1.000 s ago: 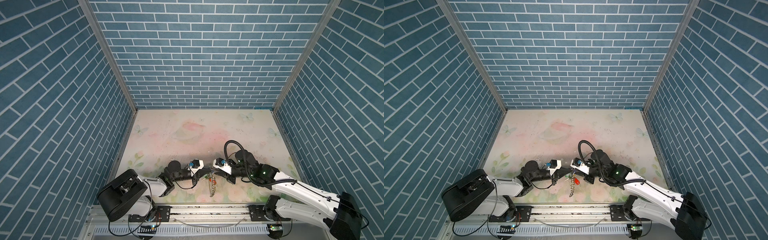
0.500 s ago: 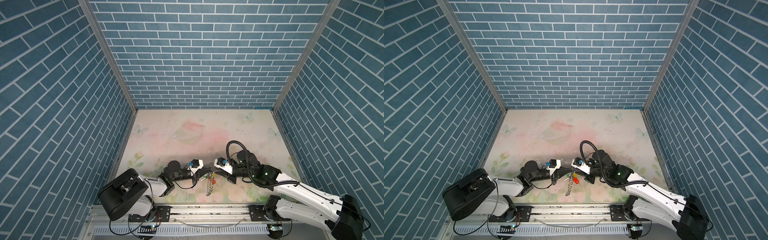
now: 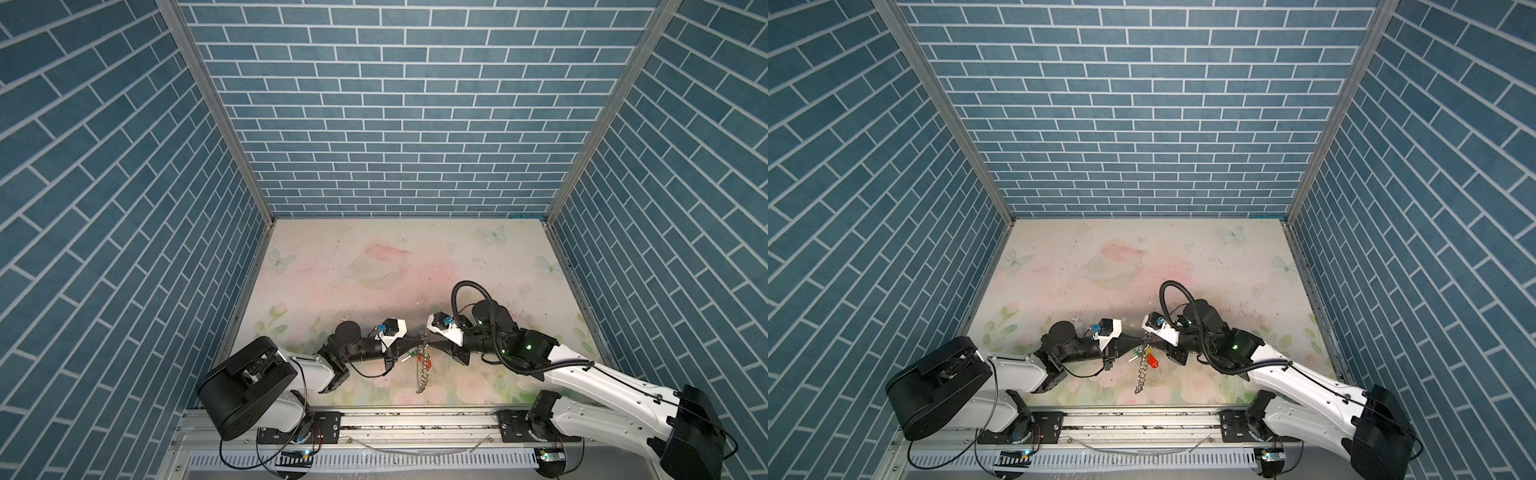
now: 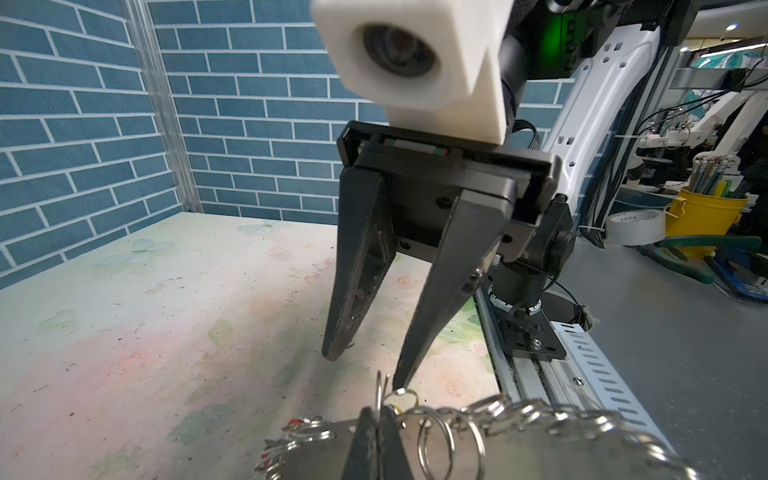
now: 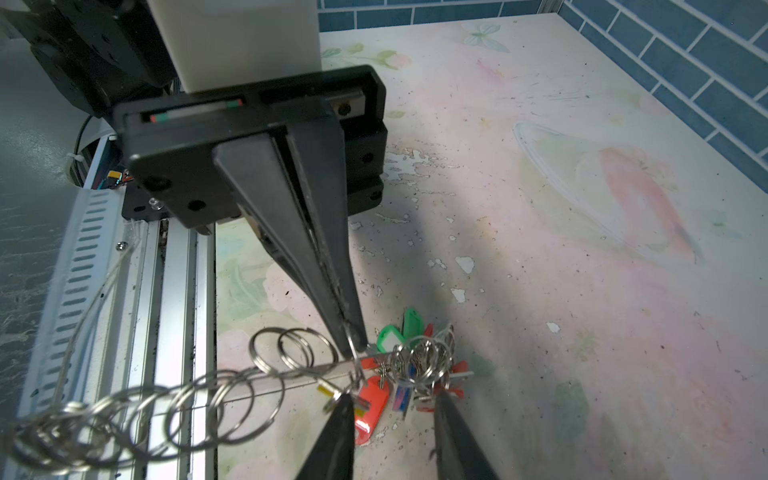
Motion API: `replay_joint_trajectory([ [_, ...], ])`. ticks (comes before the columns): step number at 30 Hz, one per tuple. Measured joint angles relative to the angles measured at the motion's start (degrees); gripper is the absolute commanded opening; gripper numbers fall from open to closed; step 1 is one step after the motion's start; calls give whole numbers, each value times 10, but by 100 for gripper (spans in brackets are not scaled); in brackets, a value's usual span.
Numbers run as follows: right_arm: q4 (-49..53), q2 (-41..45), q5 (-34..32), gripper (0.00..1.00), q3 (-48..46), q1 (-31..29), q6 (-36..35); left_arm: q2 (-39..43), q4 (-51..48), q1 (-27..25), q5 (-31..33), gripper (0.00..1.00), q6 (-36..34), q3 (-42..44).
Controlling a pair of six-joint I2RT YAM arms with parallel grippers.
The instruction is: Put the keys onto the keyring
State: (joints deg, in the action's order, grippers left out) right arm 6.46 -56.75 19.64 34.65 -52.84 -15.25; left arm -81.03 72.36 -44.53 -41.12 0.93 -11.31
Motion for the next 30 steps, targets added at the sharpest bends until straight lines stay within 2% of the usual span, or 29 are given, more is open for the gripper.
replay_joint_trajectory([
  [8,-14,-13,25,23,0,0,4,-3,5,0,-2,0,5,0],
  [22,-9,-19,49,0,0,0,4,-10,17,1,-17,0,13,0],
  [24,-3,-19,50,0,1,0,4,-10,14,1,-21,0,11,0],
  [30,57,-28,48,0,29,0,-7,19,-48,0,-17,17,-12,-11],
])
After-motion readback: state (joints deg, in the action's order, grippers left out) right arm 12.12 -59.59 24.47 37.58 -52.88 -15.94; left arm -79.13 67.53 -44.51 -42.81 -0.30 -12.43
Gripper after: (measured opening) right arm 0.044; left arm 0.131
